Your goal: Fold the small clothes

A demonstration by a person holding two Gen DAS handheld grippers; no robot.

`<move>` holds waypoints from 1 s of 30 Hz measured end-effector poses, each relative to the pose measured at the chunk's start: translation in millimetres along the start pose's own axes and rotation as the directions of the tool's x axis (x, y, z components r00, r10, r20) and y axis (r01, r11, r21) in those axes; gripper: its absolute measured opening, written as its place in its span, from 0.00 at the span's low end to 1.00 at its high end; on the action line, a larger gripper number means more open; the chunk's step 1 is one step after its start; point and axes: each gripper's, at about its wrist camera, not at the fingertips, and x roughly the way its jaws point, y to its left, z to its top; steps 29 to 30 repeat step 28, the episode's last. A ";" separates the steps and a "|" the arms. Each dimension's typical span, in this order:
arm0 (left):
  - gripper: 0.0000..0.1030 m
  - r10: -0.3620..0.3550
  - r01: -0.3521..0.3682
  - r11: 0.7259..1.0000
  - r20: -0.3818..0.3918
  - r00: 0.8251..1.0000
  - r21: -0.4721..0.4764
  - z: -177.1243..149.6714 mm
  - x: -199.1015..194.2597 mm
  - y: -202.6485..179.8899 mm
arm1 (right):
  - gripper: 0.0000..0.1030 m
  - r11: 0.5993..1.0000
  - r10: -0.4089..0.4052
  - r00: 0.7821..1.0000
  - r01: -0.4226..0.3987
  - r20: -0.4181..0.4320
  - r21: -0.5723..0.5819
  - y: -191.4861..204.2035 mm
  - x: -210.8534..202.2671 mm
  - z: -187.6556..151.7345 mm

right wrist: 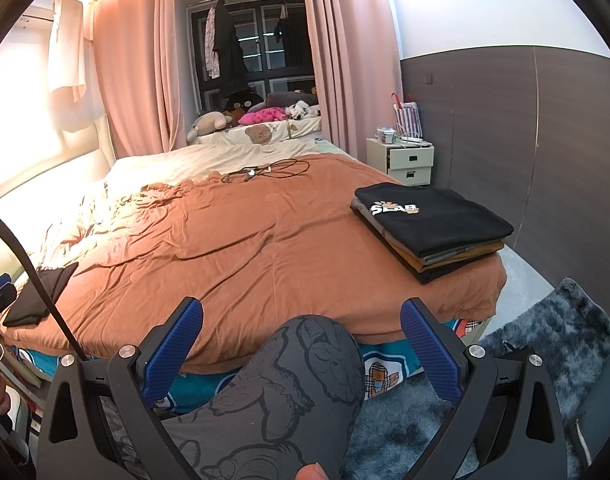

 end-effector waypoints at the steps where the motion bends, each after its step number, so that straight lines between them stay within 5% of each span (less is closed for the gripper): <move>1: 1.00 0.000 0.000 1.000 0.000 1.000 0.000 -0.1 0.4 -0.2 | 0.96 1.000 -0.001 1.000 0.001 0.001 0.000 0.7 -0.1 -0.2; 30: 0.99 0.008 -0.008 1.000 0.000 1.000 0.004 3.7 -5.3 -3.6 | 0.96 1.000 -0.009 1.000 0.009 -0.001 0.011 3.5 -1.2 -1.8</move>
